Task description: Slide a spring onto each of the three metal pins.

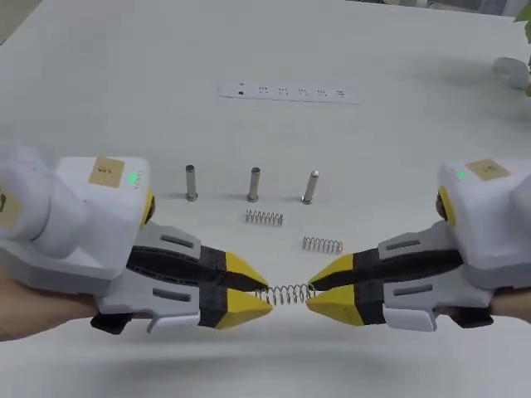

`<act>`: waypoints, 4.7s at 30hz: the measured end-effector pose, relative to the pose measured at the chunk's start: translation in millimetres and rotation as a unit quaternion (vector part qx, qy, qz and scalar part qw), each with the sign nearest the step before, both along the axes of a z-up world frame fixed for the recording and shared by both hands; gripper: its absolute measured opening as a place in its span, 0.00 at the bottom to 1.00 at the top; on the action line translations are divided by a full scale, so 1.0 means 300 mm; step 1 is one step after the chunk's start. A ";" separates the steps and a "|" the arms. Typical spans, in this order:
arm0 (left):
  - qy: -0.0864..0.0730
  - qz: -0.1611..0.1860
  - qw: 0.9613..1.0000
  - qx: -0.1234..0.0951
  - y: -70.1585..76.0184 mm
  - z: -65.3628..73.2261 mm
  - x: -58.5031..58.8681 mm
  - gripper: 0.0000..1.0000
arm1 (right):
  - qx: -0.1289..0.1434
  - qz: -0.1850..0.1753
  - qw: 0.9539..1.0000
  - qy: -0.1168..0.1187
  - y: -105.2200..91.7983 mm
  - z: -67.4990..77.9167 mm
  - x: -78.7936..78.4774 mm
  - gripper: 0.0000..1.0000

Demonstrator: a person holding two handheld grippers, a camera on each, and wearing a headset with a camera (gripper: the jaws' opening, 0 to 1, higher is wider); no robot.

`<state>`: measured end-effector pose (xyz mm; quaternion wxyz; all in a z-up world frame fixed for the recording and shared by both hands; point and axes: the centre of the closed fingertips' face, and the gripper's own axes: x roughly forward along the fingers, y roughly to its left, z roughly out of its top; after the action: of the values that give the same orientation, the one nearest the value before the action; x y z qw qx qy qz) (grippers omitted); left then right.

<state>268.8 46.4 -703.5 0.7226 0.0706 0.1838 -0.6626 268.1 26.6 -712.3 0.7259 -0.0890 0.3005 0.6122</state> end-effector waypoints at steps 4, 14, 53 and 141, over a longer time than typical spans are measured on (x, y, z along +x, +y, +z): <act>0.003 -0.001 1.000 0.002 -0.002 -0.003 -0.002 0.02 | -0.004 0.002 1.000 -0.005 -0.001 0.002 0.002 0.08; 0.007 0.001 1.000 0.003 -0.005 -0.008 0.000 0.02 | -0.020 0.009 0.999 -0.028 -0.003 0.004 0.011 0.07; 0.006 0.003 1.000 0.001 -0.020 -0.009 0.001 0.02 | -0.006 0.028 0.995 -0.092 0.074 0.139 0.038 0.08; -0.016 -0.033 0.998 0.044 -0.047 -0.052 -0.021 0.01 | -0.202 0.267 0.938 -0.095 0.081 0.015 -0.041 0.08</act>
<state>262.4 32.2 -719.0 0.6992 0.1194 0.1986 -0.6764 255.9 51.0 -707.9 0.5277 -0.3682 0.3126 0.6988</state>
